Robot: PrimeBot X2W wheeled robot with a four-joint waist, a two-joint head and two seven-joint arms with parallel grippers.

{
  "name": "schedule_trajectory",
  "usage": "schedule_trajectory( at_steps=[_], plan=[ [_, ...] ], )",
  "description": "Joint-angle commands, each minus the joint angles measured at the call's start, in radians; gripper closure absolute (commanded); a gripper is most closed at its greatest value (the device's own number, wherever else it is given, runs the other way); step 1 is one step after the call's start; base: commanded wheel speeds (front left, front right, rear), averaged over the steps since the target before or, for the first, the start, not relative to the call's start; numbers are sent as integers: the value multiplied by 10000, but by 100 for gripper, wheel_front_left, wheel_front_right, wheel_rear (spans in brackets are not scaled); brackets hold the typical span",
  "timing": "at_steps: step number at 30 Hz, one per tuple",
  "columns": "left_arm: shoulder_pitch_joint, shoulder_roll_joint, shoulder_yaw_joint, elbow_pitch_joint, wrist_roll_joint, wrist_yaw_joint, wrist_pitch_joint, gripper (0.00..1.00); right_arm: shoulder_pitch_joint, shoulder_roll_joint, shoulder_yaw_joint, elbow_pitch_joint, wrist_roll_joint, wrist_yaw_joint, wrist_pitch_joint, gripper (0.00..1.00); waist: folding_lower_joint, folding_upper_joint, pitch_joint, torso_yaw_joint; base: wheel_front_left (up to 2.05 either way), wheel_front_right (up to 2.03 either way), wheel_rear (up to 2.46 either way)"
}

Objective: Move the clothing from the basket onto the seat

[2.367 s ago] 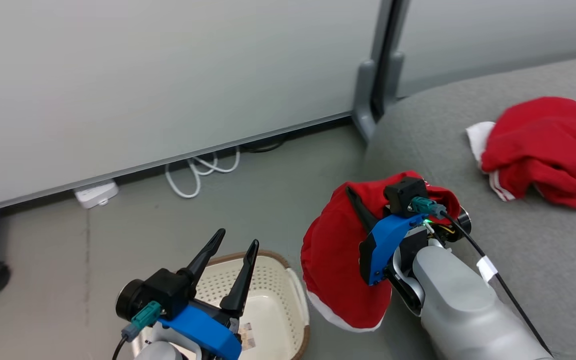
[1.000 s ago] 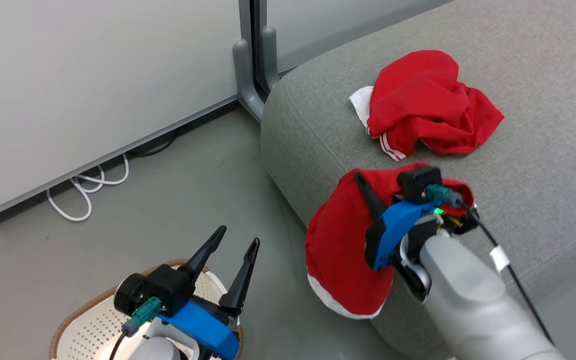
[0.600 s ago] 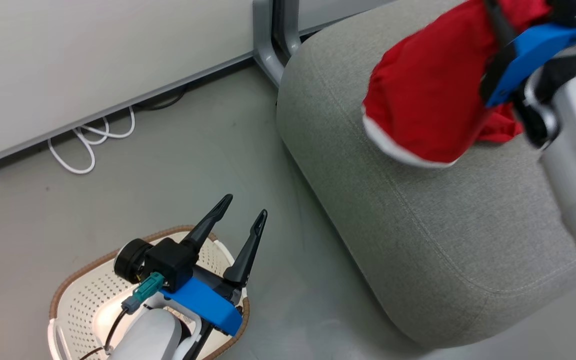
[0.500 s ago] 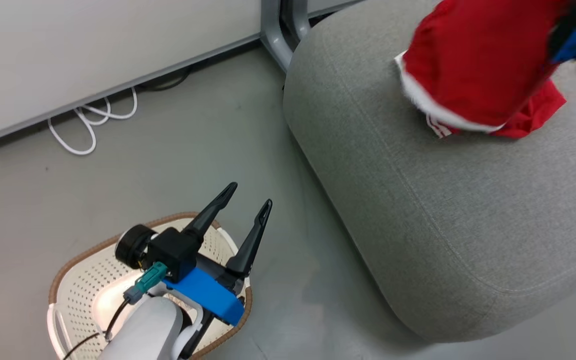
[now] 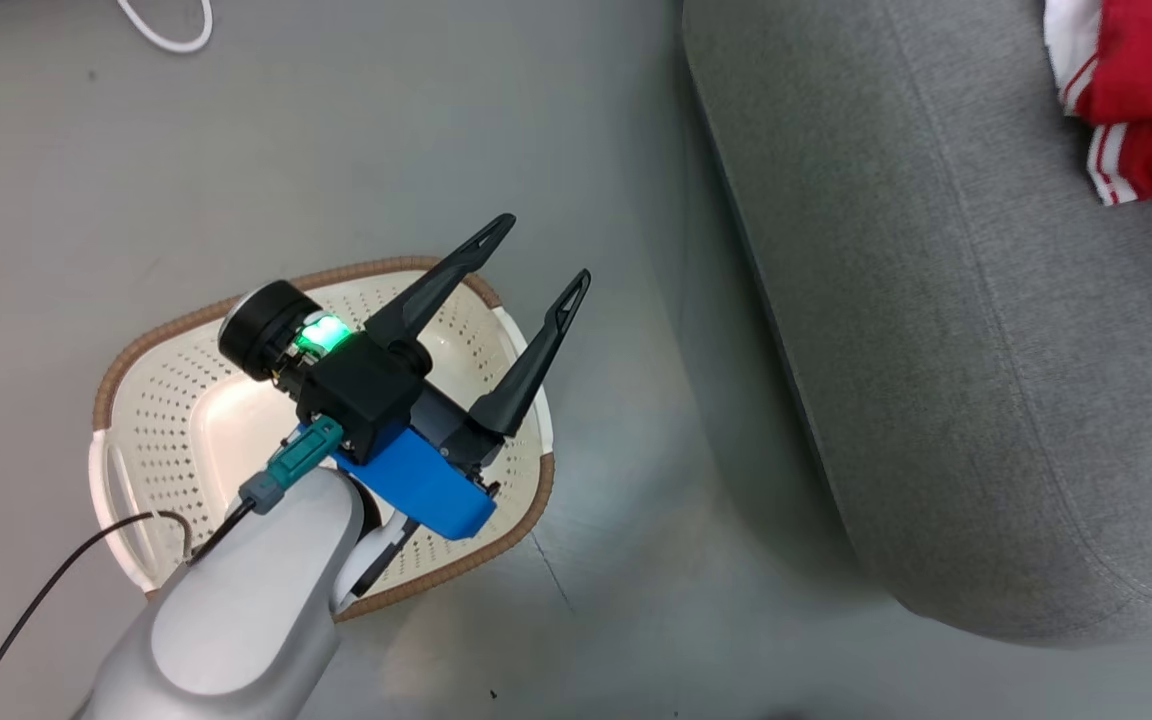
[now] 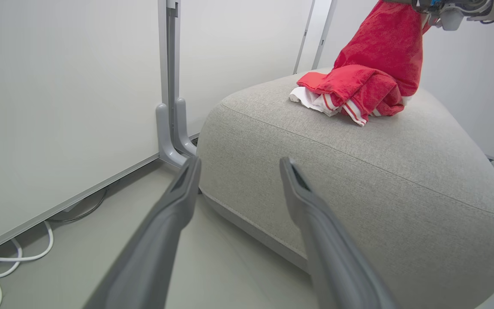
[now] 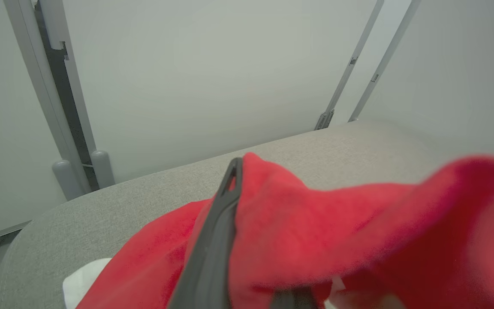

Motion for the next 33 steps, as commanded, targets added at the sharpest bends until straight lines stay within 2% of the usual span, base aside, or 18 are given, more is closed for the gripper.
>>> schedule_trajectory(
  at_steps=[1,5,10,16,18,19,20,27,33],
  plan=[
    [-252,73,-7,-46,53,-43,-30,0,308,227,-189,111,-45,-9,-217,100,-1,0,606,269,0,0,0],
    [-496,219,-114,-52,71,-43,-30,0,714,750,-590,545,-89,-9,-506,100,-1,0,875,155,0,0,0],
    [-511,292,-95,72,115,-43,-30,0,782,1118,-562,949,-395,-9,-717,100,-1,0,857,-11,0,0,0],
    [-282,158,2,118,-7,-43,-30,0,623,1009,-507,1148,-657,-9,-869,100,-1,0,613,-44,0,0,0],
    [-219,99,41,134,-39,-43,-30,0,629,993,-487,1193,-717,-9,-931,42,-1,0,492,-20,0,0,0],
    [-219,99,41,134,-39,-43,-30,0,629,993,-487,1193,-717,-9,-931,42,-1,0,492,-20,0,0,0],
    [-171,57,76,138,-57,-43,-30,0,666,987,-483,1221,-730,-9,-956,0,-1,0,411,1,0,0,0],
    [332,-341,483,183,-108,-43,-30,0,1385,1036,-211,1289,-792,-11,-1316,0,-1,0,-571,276,0,0,0],
    [1099,-803,924,512,-296,-43,-30,0,2449,1190,281,976,-1170,-9,-1589,0,-1,0,-1896,648,0,0,0]
  ],
)
